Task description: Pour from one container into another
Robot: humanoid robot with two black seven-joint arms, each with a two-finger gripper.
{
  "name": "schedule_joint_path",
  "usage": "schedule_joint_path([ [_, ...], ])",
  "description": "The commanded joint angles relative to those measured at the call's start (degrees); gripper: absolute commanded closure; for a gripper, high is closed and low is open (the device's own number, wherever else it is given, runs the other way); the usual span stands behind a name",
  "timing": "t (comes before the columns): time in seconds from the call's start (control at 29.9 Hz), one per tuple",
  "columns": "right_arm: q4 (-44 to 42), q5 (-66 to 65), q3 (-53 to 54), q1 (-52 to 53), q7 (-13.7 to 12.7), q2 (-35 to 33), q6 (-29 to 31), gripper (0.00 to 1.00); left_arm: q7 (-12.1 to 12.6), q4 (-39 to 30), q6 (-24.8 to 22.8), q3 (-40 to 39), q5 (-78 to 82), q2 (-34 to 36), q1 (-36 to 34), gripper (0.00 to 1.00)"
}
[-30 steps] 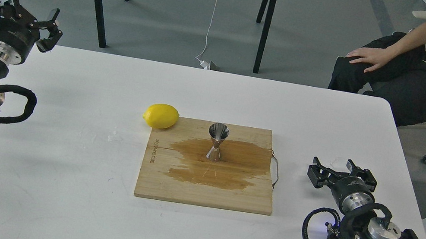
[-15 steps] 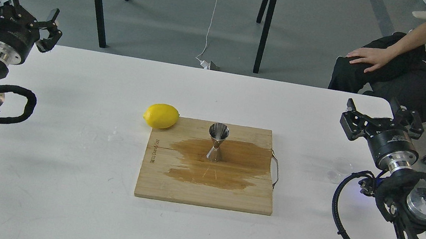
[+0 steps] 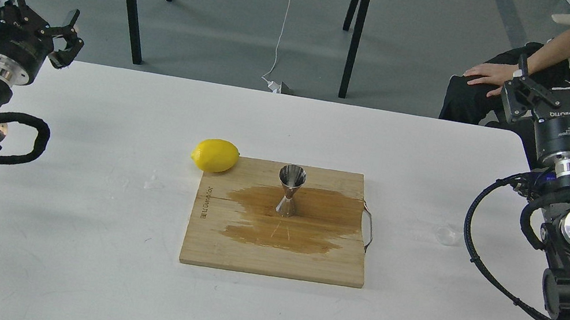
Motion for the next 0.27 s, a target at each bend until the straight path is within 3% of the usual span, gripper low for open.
schedule_joint_path([
  [0.0, -0.87, -0.02, -0.70, 0.38, 1.38, 0.04, 0.03, 0.00, 0.00, -0.01, 0.00, 0.00, 0.01, 0.07, 0.00, 0.00],
  [0.23, -0.96, -0.02, -0.61, 0.12, 1.91, 0.22, 0.03, 0.00, 0.00, -0.01, 0.00, 0.00, 0.01, -0.02, 0.00, 0.00],
])
